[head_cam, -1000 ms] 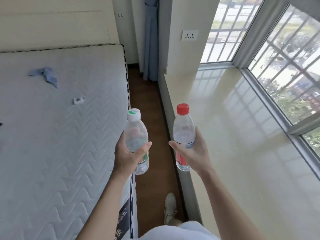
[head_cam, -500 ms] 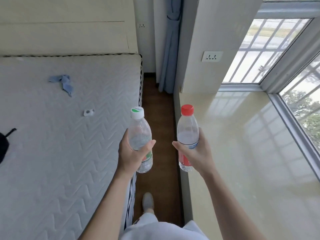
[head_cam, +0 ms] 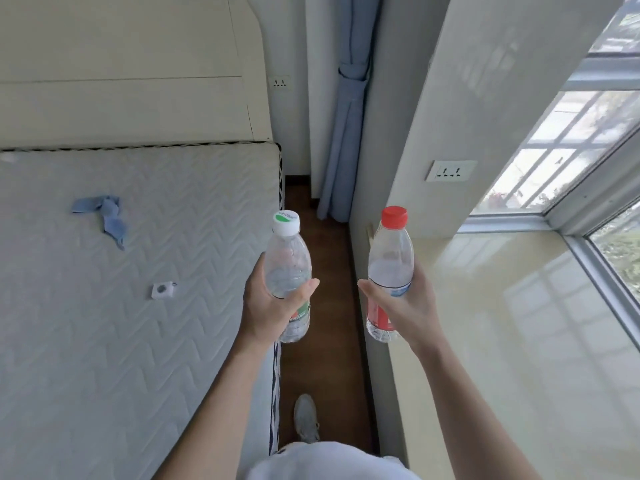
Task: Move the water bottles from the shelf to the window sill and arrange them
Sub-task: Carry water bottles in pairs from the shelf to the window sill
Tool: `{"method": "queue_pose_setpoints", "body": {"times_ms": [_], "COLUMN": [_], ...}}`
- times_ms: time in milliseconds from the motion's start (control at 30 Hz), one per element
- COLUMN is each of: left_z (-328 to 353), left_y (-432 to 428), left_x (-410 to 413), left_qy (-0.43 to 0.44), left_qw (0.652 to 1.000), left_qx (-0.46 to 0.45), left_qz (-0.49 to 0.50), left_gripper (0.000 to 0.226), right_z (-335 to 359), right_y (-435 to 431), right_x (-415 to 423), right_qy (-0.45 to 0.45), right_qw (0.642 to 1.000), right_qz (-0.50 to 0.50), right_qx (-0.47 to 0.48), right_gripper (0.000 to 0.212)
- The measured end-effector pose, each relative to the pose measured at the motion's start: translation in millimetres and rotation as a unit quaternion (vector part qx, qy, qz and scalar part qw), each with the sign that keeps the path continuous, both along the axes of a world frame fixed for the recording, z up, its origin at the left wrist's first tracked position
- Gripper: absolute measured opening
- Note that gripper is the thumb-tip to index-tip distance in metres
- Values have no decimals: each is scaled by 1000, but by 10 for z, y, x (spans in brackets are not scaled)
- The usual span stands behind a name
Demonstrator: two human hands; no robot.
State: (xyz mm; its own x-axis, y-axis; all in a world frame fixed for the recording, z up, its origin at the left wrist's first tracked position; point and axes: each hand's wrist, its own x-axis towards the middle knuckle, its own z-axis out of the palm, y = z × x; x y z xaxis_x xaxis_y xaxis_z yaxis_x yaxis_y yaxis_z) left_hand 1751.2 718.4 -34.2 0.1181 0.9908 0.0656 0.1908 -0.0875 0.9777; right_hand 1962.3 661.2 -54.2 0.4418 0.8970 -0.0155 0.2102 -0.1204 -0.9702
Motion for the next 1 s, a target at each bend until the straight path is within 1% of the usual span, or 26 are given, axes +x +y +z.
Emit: {"method": "queue_pose_setpoints", "body": {"times_ms": [100, 233, 400, 533, 667, 767, 867, 1000], "left_z": [84, 107, 73, 8, -15, -40, -46, -27], "left_y": [581, 1128, 1483, 1731, 2018, 2261, 2370, 2346], "left_x": [31, 143, 440, 766, 1253, 1762, 2287, 3029], "left_qy": [-1, -9, -16, -20, -8, 6, 11, 25], "left_qw": [1000, 1000, 998, 993, 983, 972, 953, 925], "left_qx": [14, 21, 2, 0, 10, 16, 1, -6], "left_qz": [-14, -21, -64, -117, -181, -236, -303, -378], "left_gripper": [67, 79, 66, 61, 58, 58, 63, 64], "right_z": [73, 78, 15, -34, -41, -72, -65, -33], "right_y": [501, 924, 1170, 1296, 1395, 1439, 1399, 1211], "right_x": [34, 92, 270, 523, 918, 1308, 1652, 2079], "right_qy": [4, 6, -12, -14, 1, 11, 26, 48], "right_qw": [1000, 999, 998, 996, 991, 980, 965, 942], "right_qz": [-26, -38, -65, -91, -137, -197, -261, -333], "right_qx": [10, 5, -14, -14, -4, -2, 1, 5], "right_gripper": [67, 64, 58, 61, 59, 52, 46, 44]}}
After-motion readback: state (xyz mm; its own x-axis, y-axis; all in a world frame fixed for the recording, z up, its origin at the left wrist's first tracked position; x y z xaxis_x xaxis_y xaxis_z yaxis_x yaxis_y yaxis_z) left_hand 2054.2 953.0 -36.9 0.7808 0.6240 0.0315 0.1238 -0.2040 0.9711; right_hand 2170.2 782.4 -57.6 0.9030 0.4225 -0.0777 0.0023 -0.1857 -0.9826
